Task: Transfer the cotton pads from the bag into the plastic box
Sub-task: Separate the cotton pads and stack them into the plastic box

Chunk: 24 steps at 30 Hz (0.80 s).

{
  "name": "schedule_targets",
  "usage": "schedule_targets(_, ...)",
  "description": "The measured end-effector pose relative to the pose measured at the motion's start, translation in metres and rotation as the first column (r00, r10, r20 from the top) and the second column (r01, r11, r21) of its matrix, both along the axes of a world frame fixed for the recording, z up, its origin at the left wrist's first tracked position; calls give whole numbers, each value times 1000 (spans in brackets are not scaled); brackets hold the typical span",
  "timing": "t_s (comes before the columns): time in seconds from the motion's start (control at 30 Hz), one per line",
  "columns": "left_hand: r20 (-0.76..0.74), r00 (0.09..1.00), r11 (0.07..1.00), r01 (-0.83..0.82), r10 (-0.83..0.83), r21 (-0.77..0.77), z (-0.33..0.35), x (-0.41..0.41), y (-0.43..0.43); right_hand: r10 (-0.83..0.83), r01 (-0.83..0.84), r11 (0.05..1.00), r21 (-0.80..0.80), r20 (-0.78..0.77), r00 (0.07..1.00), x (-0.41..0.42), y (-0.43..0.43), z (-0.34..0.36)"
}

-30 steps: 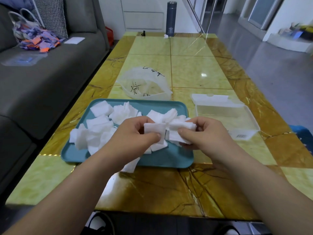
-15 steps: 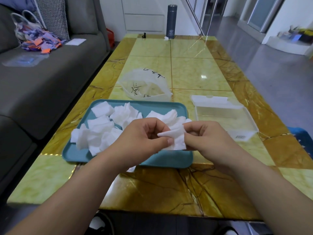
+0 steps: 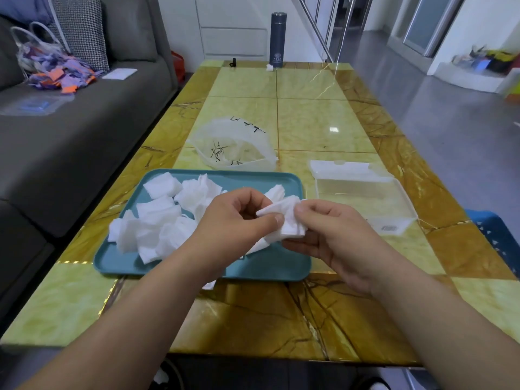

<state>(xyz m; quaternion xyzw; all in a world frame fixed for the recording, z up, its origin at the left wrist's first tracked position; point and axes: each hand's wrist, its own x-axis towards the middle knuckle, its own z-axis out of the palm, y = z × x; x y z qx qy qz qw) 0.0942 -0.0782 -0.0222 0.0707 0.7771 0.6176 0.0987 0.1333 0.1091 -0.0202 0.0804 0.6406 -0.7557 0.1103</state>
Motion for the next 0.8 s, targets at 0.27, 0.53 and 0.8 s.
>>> schedule_targets(0.27,120,991,991,37,-53,130,-1,-5,38,-153,154,988,27,-23,988,4,27,-1)
schedule_targets(0.53,-387,881,851,32,-271,-524,-16,-13,110,-412,426,878,218,-108,905,-10,85,-4)
schedule_targets(0.8,-272,787,513,64,-553,-856,-31,-7,118,-356,490,623,610,-337,872,-22,100,-7)
